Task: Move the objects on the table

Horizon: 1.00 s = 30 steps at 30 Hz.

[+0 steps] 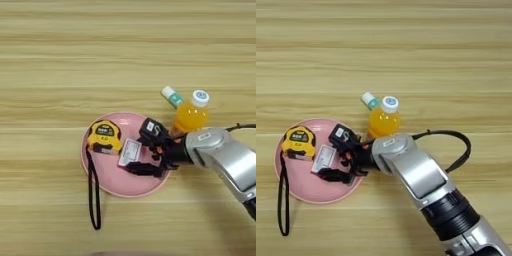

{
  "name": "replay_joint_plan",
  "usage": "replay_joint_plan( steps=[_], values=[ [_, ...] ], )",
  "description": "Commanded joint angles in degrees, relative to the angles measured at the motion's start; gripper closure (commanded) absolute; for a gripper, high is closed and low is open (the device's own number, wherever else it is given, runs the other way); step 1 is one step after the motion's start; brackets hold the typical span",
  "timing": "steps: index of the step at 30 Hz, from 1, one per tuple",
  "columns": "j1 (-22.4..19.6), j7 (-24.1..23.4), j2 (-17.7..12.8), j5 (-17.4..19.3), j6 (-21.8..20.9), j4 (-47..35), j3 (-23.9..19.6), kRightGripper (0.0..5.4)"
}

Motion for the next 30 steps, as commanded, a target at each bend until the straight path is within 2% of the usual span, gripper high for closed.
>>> replay_joint_plan(
  steps=[1, 8, 17, 21, 25, 30],
  values=[
    [-5.22, -1.09, -0.61, 0.63, -1.38, -3.83, -3.93, 1.39],
    [-6.46, -0.38, -2.01, 3.19, 1.19, -10.42, -8.62, 1.39],
    [-7.56, 0.62, -2.89, 10.04, 6.54, -19.80, -13.89, 1.39],
    [-9.07, 0.41, -3.81, 13.65, 8.84, -23.17, -17.80, 1.40],
    [-12.47, 0.03, -5.79, 17.01, 10.51, -25.42, -23.66, 1.40],
    [-15.53, -0.74, -8.43, 17.83, 10.03, -23.05, -27.65, 1.41]
  ],
)
